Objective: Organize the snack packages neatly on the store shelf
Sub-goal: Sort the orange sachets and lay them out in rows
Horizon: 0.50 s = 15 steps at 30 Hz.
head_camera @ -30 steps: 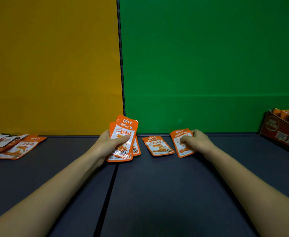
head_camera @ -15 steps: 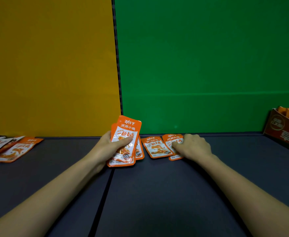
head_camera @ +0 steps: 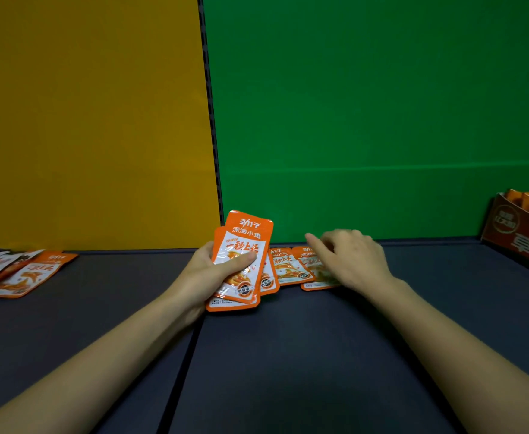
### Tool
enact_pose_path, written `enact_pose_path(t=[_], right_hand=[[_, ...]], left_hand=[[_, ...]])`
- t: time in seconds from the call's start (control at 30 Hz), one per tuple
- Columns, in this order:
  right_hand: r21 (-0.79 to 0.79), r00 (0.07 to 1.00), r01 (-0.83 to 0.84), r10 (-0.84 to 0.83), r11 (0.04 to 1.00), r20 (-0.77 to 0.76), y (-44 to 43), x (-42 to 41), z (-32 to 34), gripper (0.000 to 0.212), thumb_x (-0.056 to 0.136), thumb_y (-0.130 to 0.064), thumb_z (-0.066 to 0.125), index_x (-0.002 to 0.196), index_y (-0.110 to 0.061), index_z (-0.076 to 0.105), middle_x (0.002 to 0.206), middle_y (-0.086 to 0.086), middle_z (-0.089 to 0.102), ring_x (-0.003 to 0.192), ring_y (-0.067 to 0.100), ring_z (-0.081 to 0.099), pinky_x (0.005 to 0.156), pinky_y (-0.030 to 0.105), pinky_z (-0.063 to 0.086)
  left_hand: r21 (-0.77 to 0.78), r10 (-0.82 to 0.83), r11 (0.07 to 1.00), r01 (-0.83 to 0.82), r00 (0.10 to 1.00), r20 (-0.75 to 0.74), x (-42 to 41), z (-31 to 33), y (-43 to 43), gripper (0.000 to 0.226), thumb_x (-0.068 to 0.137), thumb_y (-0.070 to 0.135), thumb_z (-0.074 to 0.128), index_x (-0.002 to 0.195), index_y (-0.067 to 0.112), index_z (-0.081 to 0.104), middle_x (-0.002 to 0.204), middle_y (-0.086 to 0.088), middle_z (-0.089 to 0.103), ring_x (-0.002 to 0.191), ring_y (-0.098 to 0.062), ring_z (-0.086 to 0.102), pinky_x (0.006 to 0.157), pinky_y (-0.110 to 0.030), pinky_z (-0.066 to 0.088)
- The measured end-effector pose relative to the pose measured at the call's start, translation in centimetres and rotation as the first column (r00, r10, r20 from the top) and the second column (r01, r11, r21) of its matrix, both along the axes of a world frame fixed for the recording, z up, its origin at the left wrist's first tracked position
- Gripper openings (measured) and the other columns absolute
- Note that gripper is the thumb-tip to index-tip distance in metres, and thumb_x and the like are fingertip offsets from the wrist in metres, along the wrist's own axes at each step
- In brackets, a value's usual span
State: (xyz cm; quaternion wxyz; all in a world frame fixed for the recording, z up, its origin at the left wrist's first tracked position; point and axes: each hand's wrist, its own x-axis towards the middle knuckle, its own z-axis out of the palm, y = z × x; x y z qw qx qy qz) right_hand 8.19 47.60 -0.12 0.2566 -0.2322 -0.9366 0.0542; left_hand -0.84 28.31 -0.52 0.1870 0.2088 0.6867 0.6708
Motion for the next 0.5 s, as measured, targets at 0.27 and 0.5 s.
enact_pose_path(t=[0.27, 0.5], right_hand=[[-0.624, 0.883, -0.469, 0.307, 0.625, -0.356, -4.0, -0.8, -0.1, 0.025, 0.073, -0.045, 0.074, 0.083, -0.023, 0.069, 0.083, -0.006, 0.074, 0.078, 0.01, 0.069, 0.081, 0.036, 0.056], [-0.772, 0.824, -0.567, 0.2, 0.287, -0.53, -2.2, -0.7, 0.2, 0.022, 0.084, -0.013, 0.068, 0.104, -0.007, 0.061, 0.087, 0.005, 0.073, 0.068, 0.008, 0.069, 0.072, 0.022, 0.056]], left_hand=[[0.076, -0.046, 0.996, 0.052, 0.996, -0.082, 1.9, -0.6, 0.8, 0.045, 0.069, 0.012, 0.078, 0.105, 0.023, 0.054, 0.094, -0.002, 0.073, 0.069, -0.013, 0.073, 0.056, -0.024, 0.057], [0.113, 0.002, 0.994, 0.005, 0.998, -0.056, 1.0, -0.7, 0.6, 0.025, 0.085, 0.023, 0.064, 0.107, 0.02, 0.053, 0.101, -0.006, 0.071, 0.079, -0.019, 0.072, 0.068, -0.032, 0.058]])
